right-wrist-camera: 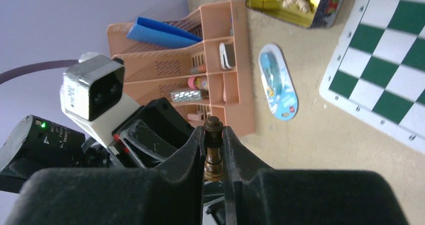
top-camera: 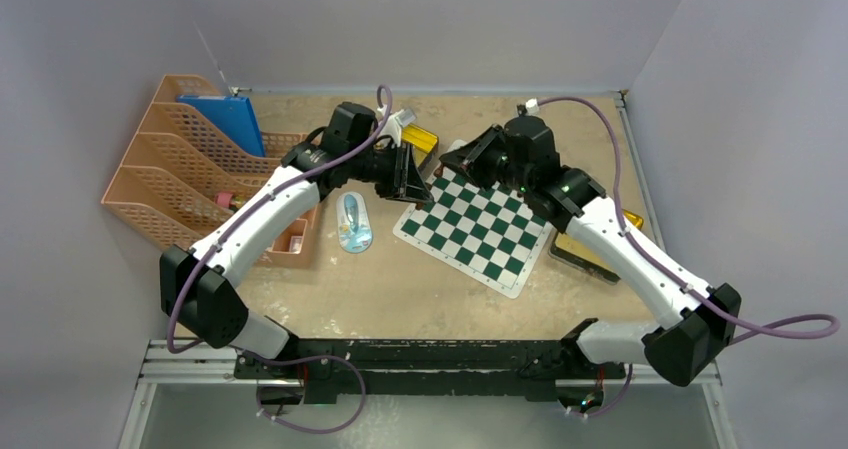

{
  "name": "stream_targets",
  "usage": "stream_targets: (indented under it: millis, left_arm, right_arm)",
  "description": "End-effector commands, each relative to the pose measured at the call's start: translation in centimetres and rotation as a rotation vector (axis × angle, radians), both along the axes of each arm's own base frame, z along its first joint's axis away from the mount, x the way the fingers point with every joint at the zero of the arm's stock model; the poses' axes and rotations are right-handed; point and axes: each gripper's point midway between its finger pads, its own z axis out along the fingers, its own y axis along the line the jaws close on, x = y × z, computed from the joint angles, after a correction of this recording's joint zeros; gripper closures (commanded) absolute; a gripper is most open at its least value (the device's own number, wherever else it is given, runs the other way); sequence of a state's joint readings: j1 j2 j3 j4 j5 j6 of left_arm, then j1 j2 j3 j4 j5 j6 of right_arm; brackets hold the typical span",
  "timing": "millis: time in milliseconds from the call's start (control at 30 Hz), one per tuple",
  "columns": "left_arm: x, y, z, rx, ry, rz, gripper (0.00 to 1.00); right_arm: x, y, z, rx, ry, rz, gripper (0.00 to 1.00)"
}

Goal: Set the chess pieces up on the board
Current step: Pick up the chess piece from the storage box, then place the chess piece on the chessboard.

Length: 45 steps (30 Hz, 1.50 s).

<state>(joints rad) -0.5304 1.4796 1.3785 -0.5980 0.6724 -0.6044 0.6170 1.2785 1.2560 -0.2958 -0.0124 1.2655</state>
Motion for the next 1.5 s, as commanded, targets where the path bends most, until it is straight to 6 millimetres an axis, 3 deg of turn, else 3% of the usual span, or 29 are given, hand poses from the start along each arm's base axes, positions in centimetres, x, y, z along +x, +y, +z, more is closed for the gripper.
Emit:
stream_targets:
  millis: [0,133,367,533,700,833,1100,1267,1467]
  left_arm:
    - [-0.1,0.4,1.9,-0.018,-0.073,-0.019,1.00]
    - [-1.1,1.0,1.1,0.000,-0.047,-0.016,1.00]
    - [-2.5,3.7,-2.3,0.037,0.135,0.061,1.00]
    - [-1.4,4.4,-3.2,0.007,0.208,0.108,1.00]
    - [-1.0,5.5,-5.5,0.086,0.238,0.124,1.00]
    - [-2.1,6.2,-7.6,0.129,0.281,0.128,1.00]
    - [-2.8,6.7,-9.9,0.164,0.317,0.112,0.99]
    - [-2.8,6.9,-10.3,0.175,0.307,0.106,0.99]
    - [-2.8,6.9,-10.8,0.186,0.311,0.097,0.98]
  right_arm:
    - [1.4,-1.4,3.0,-0.104,-0.247,-0.017,0.90]
    - [2.9,-2.4,3.5,-0.251,-0.443,-0.012,0.91]
    - [3.5,-2.9,1.1,-0.464,-0.684,0.027,0.88]
    - [3.0,-2.3,-3.0,-0.622,-0.851,0.058,0.86]
    - [3.0,-1.2,-6.8,-0.683,-0.956,0.099,0.88]
    - [2.5,-0.2,-11.4,-0.687,-0.964,0.172,0.87]
    - [3.3,2.2,-16.4,-0.741,-1.007,0.247,0.87]
    - [3.8,3.0,-18.8,-0.768,-1.002,0.279,0.86]
    - [3.3,3.8,-19.9,-0.777,-1.013,0.318,0.83]
